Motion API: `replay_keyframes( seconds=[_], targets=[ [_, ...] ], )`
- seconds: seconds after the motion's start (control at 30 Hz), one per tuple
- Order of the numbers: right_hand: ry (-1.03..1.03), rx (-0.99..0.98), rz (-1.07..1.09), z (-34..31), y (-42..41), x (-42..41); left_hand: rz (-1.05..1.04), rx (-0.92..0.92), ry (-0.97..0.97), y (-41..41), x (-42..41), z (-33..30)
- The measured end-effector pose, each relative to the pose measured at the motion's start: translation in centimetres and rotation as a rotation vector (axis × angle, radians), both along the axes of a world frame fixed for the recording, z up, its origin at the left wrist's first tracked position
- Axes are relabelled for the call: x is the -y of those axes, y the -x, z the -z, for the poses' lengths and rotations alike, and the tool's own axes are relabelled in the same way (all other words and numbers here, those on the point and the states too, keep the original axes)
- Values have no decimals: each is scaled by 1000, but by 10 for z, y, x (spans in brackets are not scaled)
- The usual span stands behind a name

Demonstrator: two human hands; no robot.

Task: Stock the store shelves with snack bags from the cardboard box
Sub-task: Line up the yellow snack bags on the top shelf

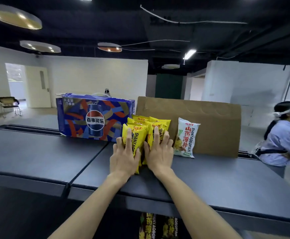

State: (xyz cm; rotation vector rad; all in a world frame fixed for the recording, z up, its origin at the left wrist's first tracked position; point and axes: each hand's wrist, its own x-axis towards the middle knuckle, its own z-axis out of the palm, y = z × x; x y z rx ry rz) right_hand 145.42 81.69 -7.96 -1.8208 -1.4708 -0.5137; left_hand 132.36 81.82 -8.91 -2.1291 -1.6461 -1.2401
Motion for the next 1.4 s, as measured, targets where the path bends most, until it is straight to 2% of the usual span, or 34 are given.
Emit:
replay_keyframes(
  seconds=[0.23, 0.37, 0.63, 0.83, 0.97, 1.27, 1.4],
  targets=[
    [194, -106, -55, 5, 4, 11, 59, -33, 81, 7, -6, 8],
    [333, -159, -110, 8, 5, 28, 69, -129, 137, 13, -2, 15],
    [482, 17, -15, 7, 10, 64, 109, -249, 328, 32, 27, 17],
    [551, 60, -30, 1, 4, 105, 50, -370, 327, 36, 71, -4],
    [530, 125, -56, 2, -18, 150, 50, -355, 340, 25, 104, -12],
    [445, 123, -7, 18, -121, 305, 430, -308, 230, -82, 238, 0],
    [485, 52, 67, 42, -174, 375, 657, -367, 321, -148, 300, 26]
  ],
)
